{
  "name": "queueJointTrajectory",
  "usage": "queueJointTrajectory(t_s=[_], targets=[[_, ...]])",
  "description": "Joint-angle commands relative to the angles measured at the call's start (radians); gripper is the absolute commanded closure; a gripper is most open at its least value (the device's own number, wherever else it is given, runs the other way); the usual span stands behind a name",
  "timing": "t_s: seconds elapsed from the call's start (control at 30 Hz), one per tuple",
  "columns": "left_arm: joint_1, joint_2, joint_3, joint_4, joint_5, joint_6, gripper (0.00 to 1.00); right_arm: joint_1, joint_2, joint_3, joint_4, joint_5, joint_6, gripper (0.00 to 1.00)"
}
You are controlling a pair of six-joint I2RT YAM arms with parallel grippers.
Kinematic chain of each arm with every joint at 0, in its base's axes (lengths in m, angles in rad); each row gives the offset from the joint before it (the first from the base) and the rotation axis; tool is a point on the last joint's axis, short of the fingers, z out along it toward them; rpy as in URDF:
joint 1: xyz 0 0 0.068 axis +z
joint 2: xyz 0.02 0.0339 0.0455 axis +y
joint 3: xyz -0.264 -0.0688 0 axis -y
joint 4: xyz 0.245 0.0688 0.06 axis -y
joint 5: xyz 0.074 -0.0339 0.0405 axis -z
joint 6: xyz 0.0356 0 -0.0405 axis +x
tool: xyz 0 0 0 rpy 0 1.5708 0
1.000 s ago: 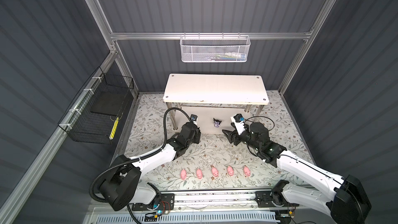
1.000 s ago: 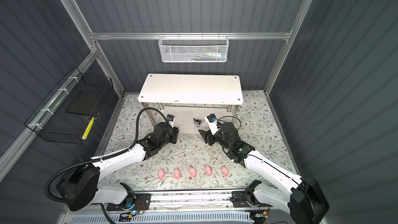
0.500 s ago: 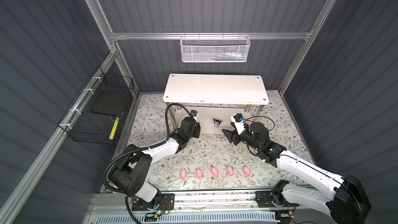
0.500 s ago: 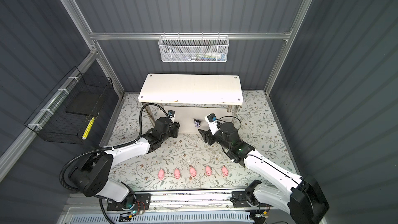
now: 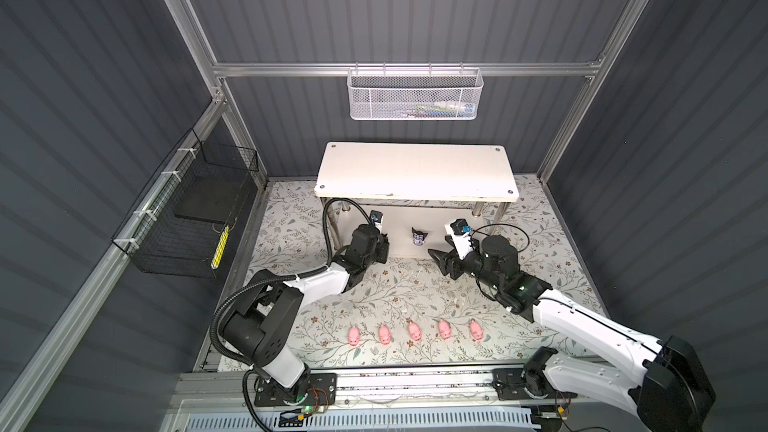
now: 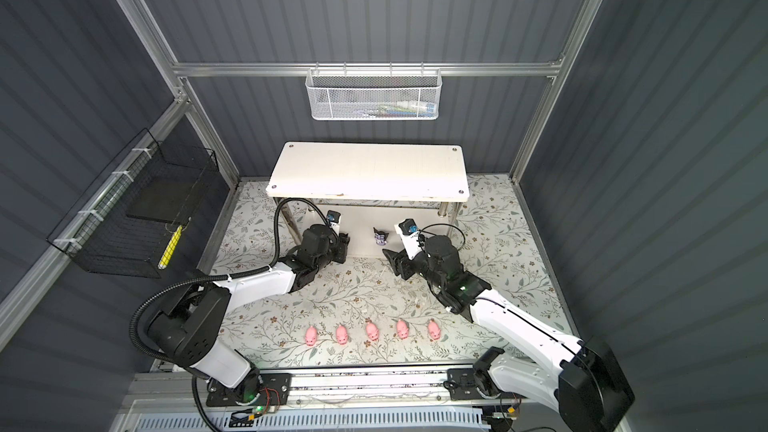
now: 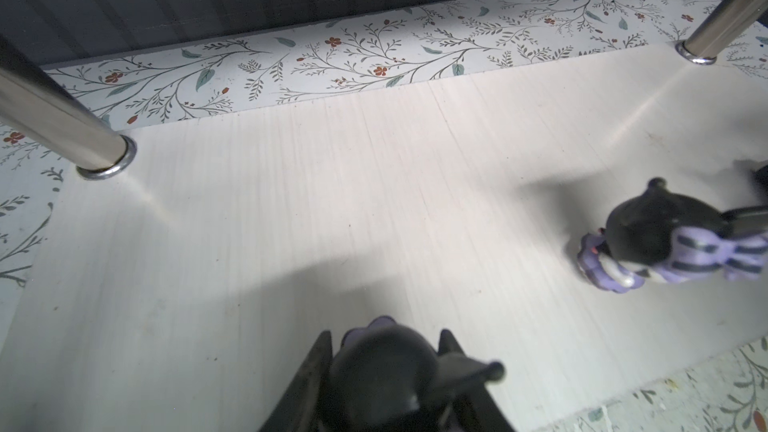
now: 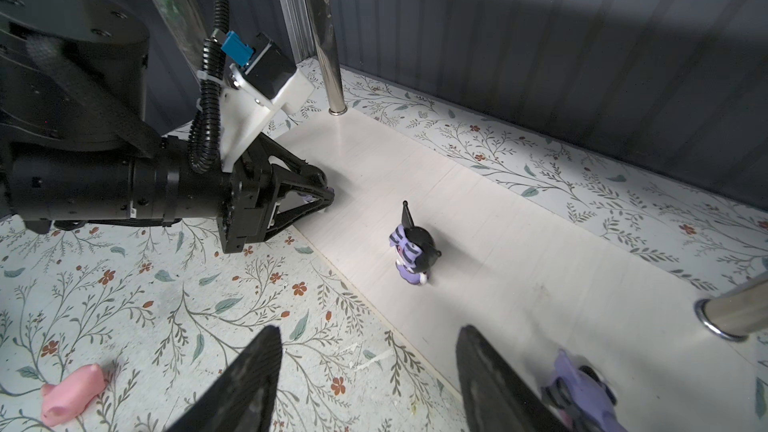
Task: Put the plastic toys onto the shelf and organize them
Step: 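Lower the toy onto the lower shelf and open the left gripper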
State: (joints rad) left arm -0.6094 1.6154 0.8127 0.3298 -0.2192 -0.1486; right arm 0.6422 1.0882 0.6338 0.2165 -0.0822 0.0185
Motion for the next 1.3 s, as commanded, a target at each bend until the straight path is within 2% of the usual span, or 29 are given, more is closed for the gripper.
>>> queueJointTrajectory(t_s=[0.0,0.57,1.27], targets=[[0.008,0.021,0.036,0.040,0.006,0.015,0.66,-0.002,0.002,0.003,0.010,0.007,0.000,0.31],[0.020,0.045,0.025,0.043,-0.015,0.020,0.64,-0.004,0.004,-0.003,0.011,0.009,0.003,0.31],[0.023,-0.010,0.005,0.042,-0.027,0.020,0.42,-0.003,0.009,-0.002,0.018,-0.002,0.005,0.31]])
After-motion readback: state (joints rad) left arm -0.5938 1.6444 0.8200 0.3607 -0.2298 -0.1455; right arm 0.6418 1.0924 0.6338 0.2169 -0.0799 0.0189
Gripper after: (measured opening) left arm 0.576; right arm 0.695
